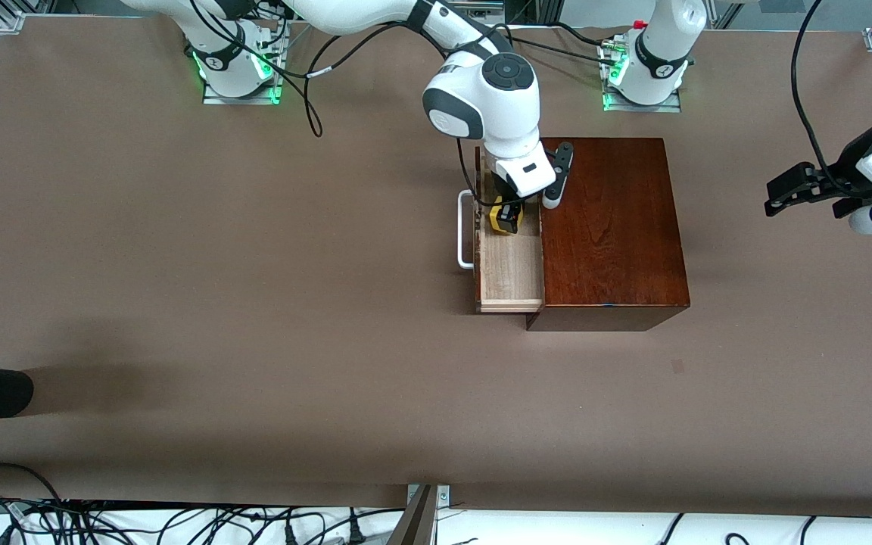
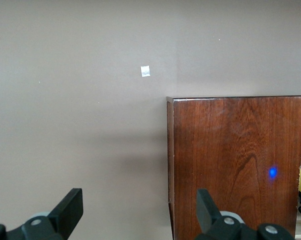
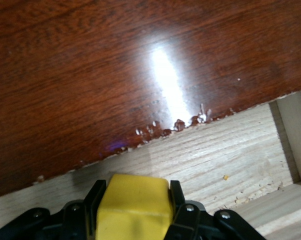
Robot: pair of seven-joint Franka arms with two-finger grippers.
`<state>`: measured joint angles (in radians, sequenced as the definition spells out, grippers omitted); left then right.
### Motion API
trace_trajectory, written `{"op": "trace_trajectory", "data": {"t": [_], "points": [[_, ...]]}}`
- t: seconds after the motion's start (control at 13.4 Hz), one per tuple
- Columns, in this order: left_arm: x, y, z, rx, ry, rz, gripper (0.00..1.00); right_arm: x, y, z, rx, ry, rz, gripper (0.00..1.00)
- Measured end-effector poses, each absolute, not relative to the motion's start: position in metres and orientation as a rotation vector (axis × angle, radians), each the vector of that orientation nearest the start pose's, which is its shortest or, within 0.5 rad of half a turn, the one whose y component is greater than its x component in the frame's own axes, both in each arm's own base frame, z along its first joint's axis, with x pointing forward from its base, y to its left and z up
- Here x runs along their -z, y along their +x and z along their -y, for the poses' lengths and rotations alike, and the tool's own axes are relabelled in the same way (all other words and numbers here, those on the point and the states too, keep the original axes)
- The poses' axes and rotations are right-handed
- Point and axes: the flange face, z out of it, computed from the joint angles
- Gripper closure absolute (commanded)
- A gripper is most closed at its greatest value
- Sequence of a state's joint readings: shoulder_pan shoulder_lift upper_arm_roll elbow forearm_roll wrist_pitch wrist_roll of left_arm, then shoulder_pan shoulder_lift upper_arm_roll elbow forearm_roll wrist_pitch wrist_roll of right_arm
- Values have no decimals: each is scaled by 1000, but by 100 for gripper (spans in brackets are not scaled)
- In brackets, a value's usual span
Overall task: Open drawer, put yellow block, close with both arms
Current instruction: 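Lower the yellow cube into the open drawer with the right gripper, then open the right gripper and release the cube in the drawer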
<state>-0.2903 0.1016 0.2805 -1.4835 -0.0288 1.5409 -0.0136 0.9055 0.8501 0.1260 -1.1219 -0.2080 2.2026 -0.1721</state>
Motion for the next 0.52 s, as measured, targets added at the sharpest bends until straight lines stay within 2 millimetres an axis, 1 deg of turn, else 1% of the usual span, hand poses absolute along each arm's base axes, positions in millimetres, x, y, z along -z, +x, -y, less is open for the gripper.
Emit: {"op": "trace_trajectory", "data": {"t": [0.07, 0.22, 0.37, 0.52], "points": [[-607, 581, 17, -63, -3141, 4, 0, -325, 440, -653, 383, -2523, 1820, 0], [-607, 581, 17, -63, -3141, 4, 0, -328, 443, -649, 353, -2546, 1821, 0], [-607, 581, 17, -63, -3141, 4, 0, -334, 444, -649, 354, -2549, 1819, 0], [-607, 581, 17, -63, -3141, 4, 0, -335, 444, -649, 348, -2553, 1819, 0]]}}
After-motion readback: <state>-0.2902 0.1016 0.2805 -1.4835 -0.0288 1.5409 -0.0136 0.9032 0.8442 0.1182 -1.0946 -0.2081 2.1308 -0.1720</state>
